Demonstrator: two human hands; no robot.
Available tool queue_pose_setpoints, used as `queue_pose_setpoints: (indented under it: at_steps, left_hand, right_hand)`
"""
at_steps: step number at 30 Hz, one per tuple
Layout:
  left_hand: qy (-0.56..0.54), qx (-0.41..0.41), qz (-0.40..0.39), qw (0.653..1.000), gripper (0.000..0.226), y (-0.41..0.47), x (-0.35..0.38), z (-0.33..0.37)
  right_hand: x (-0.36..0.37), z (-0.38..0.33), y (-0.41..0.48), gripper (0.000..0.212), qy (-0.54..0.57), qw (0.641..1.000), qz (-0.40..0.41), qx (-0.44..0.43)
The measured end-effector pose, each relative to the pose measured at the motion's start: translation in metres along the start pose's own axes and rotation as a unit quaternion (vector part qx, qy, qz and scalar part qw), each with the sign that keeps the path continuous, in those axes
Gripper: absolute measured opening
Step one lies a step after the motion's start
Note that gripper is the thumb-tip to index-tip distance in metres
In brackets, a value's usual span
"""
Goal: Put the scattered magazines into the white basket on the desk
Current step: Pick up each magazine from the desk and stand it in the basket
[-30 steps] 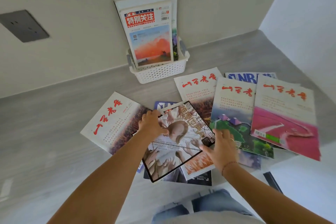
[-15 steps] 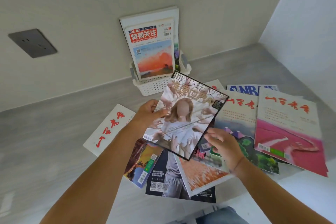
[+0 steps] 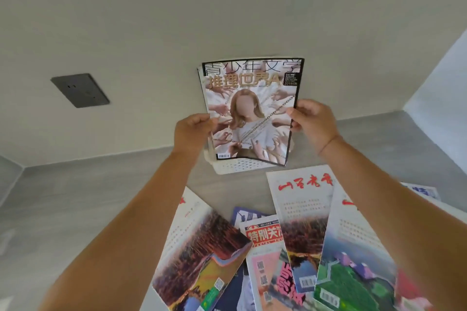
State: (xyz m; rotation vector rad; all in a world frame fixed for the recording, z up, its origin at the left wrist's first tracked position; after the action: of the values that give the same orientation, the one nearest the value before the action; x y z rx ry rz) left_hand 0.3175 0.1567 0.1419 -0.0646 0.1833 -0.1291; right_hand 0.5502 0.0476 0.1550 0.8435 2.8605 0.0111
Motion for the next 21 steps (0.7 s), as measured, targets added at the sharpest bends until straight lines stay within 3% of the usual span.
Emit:
queue_pose_setpoints:
  at_steps: [3, 7, 13, 18, 21]
  left_hand:
    - [0.002, 0.014, 0.054, 0.998, 0.010, 0.029, 0.007, 0.000]
    - [0.031, -0.021, 0.104, 0.994, 0.013, 0.050, 0.019, -0.027]
    - [0.126, -0.057, 0.146, 0.980, 0.018, 0.065, 0.031, -0.069]
    - [0.119, -0.039, 0.182, 0.975, 0.029, 0.078, 0.039, -0.067]
    - [0.129, -0.023, 0.177, 0.975, 0.011, 0.080, 0.043, -0.067]
  right_hand:
    - [0.014, -0.007, 0.041, 0.024, -0.017, 0.999, 0.007, -0.028]
    - [0.033, 0.022, 0.070, 0.027, -0.050, 0.999, -0.013, 0.000]
    - [0.054, 0.071, 0.092, 0.008, -0.087, 0.996, -0.008, 0.031]
    - [0.058, 0.086, 0.107, 0.023, -0.105, 0.992, 0.032, 0.060]
    - [0.062, 0.088, 0.109, 0.023, -0.121, 0.991, 0.026, 0.048]
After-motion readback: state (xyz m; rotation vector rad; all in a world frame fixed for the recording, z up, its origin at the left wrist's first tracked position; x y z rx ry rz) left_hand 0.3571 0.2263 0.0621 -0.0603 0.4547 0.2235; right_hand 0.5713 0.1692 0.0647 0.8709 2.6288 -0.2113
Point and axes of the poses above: each hand's wrist, its own y-axis towards the middle knuckle, its own x-axis out of the palm, z = x × y, the point moved 1 cm from there along y, towards the middle knuckle, and after that the axes turned 1 degree about y, right-handed, at the moved point
